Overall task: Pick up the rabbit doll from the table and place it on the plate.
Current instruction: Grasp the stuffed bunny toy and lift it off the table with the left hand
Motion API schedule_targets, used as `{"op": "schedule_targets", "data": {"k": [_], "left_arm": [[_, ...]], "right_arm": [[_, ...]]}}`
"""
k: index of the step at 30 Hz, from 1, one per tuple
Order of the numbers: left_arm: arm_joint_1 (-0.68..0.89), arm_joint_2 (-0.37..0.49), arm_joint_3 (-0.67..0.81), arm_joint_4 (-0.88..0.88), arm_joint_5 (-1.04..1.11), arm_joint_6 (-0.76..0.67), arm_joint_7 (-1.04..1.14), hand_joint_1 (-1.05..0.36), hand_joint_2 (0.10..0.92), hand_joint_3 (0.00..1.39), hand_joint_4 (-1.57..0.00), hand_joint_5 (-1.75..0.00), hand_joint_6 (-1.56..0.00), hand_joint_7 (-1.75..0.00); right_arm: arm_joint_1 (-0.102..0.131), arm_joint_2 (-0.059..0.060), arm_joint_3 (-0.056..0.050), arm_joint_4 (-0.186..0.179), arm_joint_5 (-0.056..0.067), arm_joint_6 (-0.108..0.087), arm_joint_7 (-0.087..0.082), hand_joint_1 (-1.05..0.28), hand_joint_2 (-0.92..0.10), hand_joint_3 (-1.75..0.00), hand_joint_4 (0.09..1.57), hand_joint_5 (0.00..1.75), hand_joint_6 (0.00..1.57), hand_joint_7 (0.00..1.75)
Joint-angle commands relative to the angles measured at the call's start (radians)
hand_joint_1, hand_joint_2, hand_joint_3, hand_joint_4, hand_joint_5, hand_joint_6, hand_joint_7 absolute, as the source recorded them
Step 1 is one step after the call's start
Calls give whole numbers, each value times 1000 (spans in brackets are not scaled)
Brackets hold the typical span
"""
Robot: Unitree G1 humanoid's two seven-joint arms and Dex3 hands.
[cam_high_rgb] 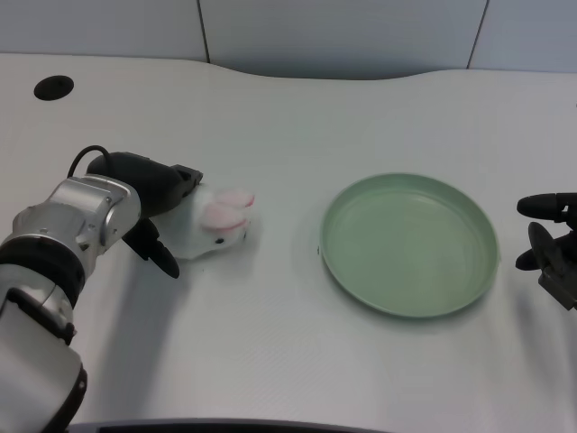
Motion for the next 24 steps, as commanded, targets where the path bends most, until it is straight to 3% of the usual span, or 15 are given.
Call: {"op": "schedule_targets", "data": {"k": [1, 6, 7, 8, 9, 10, 12, 14, 15, 16, 17, 21, 23, 24], "left_arm": [[18, -32, -30, 25, 27, 19, 117, -993, 882, 1, -1, 0, -28, -6], [21, -52, -48, 45, 37, 25, 186, -950, 876, 1, 1, 1, -14, -8], [26, -70, -54, 52, 44, 45, 222, -949, 876, 1, 1, 1, -14, -8], [30, -83, -58, 58, 49, 60, 249, -701, 843, 8, -245, -155, -284, -123], [33, -92, -62, 62, 53, 71, 268, -540, 827, 4, -332, -382, -492, -124], [34, -97, -65, 65, 54, 77, 280, -486, 822, 2, -333, -514, -574, -103], [35, -97, -64, 69, 49, 78, 295, -396, 829, 2, -359, -717, -700, -134], [34, -96, -62, 71, 45, 76, 301, -364, 836, 2, -354, -819, -736, -173], [31, -97, -56, 71, 38, 77, 290, -337, 857, 4, -328, -1034, -632, -528], [29, -97, -52, 72, 33, 77, 281, -327, 878, 4, -331, -1093, -543, -753], [26, -98, -51, 72, 30, 81, 275, -323, 889, 4, -334, -1122, -495, -873], [22, -102, -66, 71, 45, 91, 309, -302, 879, 0, -502, -1355, -576, -999], [24, -99, -73, 71, 53, 86, 341, -268, 878, 1, -569, -1633, -636, -1097], [24, -98, -75, 71, 54, 83, 351, -254, 876, 1, -603, -1695, -697, -996]], "right_arm": [[41, -10, -11, -41, 9, 13, 0, -219, -921, -519, 369, 1579, 387, 1188], [57, -10, -11, -65, 9, 24, -1, -220, -921, -510, 373, 1576, 382, 1185], [70, -15, -14, -74, 10, 19, 6, -220, -921, -510, 373, 1575, 381, 1185], [80, -19, -16, -81, 11, 16, 11, -237, -921, -505, 375, 1574, 389, 1190], [87, -22, -18, -86, 12, 14, 15, -248, -921, -500, 378, 1573, 395, 1194], [91, -23, -20, -89, 12, 13, 18, -252, -921, -498, 379, 1573, 397, 1196], [102, -17, -20, -117, 15, 37, 16, -249, -921, -496, 386, 1578, 399, 1198], [109, -14, -20, -130, 15, 44, 14, -246, -921, -496, 389, 1582, 399, 1198], [110, -13, -19, -128, 14, 34, 15, -237, -921, -498, 385, 1584, 398, 1199], [110, -12, -19, -126, 14, 27, 17, -231, -921, -501, 381, 1585, 396, 1200], [110, -11, -19, -125, 15, 24, 17, -228, -921, -503, 379, 1586, 395, 1201], [110, -9, -20, -123, 20, 22, 24, -227, -921, -504, 377, 1592, 393, 1203], [111, -11, -19, -123, 18, 22, 26, -234, -921, -502, 380, 1596, 395, 1206], [111, -12, -19, -122, 18, 23, 27, -237, -921, -501, 381, 1598, 395, 1207]]}}
